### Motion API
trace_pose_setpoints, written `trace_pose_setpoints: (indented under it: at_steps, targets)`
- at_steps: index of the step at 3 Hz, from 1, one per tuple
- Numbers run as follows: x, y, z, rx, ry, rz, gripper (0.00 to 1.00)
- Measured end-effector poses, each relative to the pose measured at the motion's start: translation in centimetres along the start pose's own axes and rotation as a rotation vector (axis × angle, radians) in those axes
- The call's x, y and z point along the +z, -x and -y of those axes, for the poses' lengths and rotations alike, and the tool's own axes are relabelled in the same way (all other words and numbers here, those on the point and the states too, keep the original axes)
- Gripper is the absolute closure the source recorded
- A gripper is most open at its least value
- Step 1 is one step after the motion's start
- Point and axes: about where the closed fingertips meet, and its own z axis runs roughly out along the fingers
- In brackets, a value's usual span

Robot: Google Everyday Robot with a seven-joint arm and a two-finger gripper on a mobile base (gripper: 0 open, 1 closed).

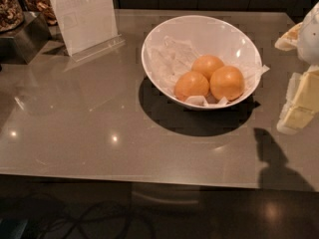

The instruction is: Pick orange from white bowl

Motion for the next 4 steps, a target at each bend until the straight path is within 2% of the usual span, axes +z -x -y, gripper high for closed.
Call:
trace_pose_setpoints:
  at_steps: [1,2,3,4]
  targets:
    - [0.0,0.0,0.0,0.001,-0.002,0.002,0.00]
    - [0.2,1.1,1.4,-0.004,0.005,0.034,0.00]
    - [1.1,3.3,4.1,-0.026,0.013,0.098,0.00]
    - [3.0,5.2,6.6,-0.021,0.057,0.161,0.00]
